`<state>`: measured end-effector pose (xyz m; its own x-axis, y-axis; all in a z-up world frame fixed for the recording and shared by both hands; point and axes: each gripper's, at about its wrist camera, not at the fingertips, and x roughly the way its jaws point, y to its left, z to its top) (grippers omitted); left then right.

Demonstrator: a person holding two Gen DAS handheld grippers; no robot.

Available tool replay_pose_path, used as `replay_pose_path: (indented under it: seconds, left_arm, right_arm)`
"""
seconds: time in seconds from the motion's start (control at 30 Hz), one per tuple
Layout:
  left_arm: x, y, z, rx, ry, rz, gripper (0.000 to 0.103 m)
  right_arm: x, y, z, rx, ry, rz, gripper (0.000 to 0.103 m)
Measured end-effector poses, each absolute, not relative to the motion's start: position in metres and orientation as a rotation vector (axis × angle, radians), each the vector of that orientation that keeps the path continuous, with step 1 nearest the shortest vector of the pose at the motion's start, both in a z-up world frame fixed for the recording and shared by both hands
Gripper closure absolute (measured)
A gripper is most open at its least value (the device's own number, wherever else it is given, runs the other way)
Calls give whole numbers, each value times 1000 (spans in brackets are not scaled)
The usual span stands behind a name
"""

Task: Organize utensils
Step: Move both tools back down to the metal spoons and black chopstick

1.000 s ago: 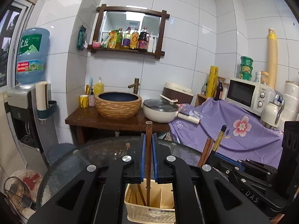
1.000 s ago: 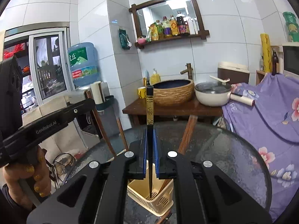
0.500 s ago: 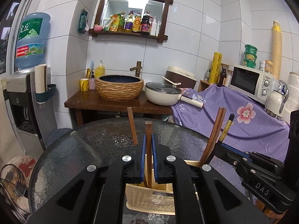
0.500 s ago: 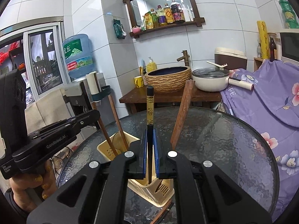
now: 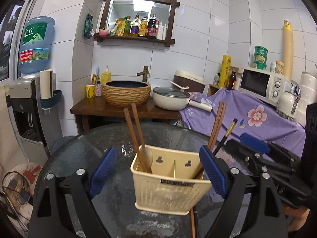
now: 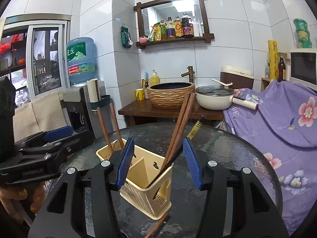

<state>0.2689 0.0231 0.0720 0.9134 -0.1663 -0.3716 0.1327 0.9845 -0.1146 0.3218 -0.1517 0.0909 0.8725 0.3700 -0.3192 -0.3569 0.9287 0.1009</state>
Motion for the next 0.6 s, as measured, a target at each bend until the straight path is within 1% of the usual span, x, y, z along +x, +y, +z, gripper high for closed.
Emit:
replay_pose_path:
  seconds: [0.1,0.17,0.3,0.37,0.47,0.6]
  left_arm:
    - [256,24,60,-70,425,-162,9]
    - [245,25,49,-52,454,-145,8]
    - [232,27,18,-16,544,-124,8]
    - [226,28,0,1,600,-113,8]
    - [216,25,-28,44,686,-119,10]
    - [197,20,-55,107,754,-134,23]
  right_arm:
    - [309,-155,87,30,334,368,42]
    - [302,-155,79,12,367,363,42]
    - [302,-151,42,-16,533,369,42]
    - [303,-149,13,-24,639,361,42]
    - [303,-148,-20,-24,752,358,42]
    - [299,-145,-54,-25,872,365,43]
